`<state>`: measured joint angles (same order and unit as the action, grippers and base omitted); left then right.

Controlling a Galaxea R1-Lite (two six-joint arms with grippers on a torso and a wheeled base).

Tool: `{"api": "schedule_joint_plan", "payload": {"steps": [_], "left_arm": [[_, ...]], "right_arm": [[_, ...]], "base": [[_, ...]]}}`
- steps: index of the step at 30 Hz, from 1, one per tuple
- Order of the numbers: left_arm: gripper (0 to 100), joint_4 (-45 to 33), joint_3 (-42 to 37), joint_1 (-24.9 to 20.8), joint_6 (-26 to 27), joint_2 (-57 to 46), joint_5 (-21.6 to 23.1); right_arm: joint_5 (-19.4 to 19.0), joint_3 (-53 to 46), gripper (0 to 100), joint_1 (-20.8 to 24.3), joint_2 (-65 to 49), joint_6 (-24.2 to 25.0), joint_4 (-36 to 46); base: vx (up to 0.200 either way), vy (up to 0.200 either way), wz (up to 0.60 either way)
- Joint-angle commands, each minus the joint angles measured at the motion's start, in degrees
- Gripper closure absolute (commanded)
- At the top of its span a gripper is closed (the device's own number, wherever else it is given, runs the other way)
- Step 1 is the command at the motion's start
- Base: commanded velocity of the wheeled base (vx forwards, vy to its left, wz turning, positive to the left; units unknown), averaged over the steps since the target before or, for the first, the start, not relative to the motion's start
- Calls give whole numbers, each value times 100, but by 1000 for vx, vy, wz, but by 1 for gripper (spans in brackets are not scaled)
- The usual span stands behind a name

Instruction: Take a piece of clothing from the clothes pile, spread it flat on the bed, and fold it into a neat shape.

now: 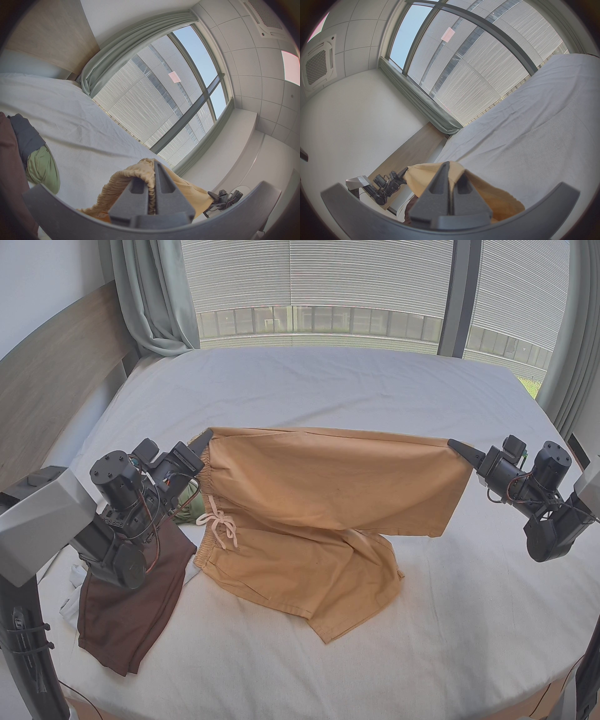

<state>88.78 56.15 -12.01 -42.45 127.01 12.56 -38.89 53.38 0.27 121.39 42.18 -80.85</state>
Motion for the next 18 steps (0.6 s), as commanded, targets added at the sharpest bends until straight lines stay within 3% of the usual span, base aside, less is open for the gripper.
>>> {"api": "schedule_joint_plan", "payload": {"steps": [1, 18], "left_arm": [[100, -10, 449, 32, -9, 456, -25], [100, -45, 1733, 164, -27, 1379, -157]], "right_arm": [[4, 471, 100, -9, 350, 18, 210], [4, 1755, 100, -9, 1317, 27, 605]], "base": [[0, 0, 0], [0, 0, 0]]}}
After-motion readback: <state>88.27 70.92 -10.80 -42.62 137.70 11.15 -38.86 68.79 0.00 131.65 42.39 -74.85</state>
